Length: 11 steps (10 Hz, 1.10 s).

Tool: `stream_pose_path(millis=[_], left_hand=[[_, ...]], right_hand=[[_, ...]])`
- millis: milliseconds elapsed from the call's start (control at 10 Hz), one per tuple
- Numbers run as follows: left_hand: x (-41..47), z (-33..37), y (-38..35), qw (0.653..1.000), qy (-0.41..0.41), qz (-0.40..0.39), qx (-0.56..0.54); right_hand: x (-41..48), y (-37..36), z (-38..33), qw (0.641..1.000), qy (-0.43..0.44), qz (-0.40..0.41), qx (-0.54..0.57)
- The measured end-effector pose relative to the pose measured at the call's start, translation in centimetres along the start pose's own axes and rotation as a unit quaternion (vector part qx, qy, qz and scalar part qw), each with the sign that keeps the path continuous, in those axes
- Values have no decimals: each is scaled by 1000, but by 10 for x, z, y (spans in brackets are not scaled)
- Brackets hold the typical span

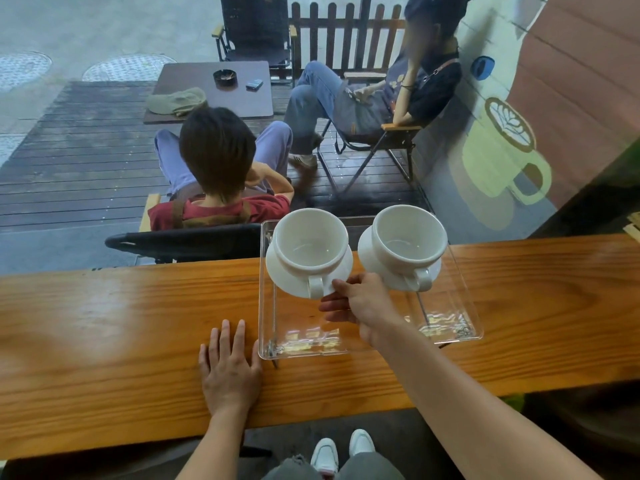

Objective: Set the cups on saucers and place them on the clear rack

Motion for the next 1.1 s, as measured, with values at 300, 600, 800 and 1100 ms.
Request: stream_pose_path(millis=[300, 600, 800, 1100], left_hand=[[2, -4, -7, 1000, -3, -3, 15], [3, -6, -9, 1000, -1, 5, 16], [2, -5, -9, 1000, -4, 6, 23], [5, -8, -11, 1000, 4, -16, -1]], right_hand=[[-3, -7, 7, 1000, -2, -5, 30], [-2, -4, 5, 1000, -4, -12, 10], [-5, -2, 4, 1000, -10, -21, -6], [-16, 21, -7, 994, 47, -26, -93]])
Point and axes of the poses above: each hand's wrist, its own x-axis towards the middle knuckle, its own y-axis out of the back of the hand, z = x × y, the point moved 3 cm from there along x, towards the middle knuckle, and after that the axes turned 8 degrees about z, right-handed, at the moved point
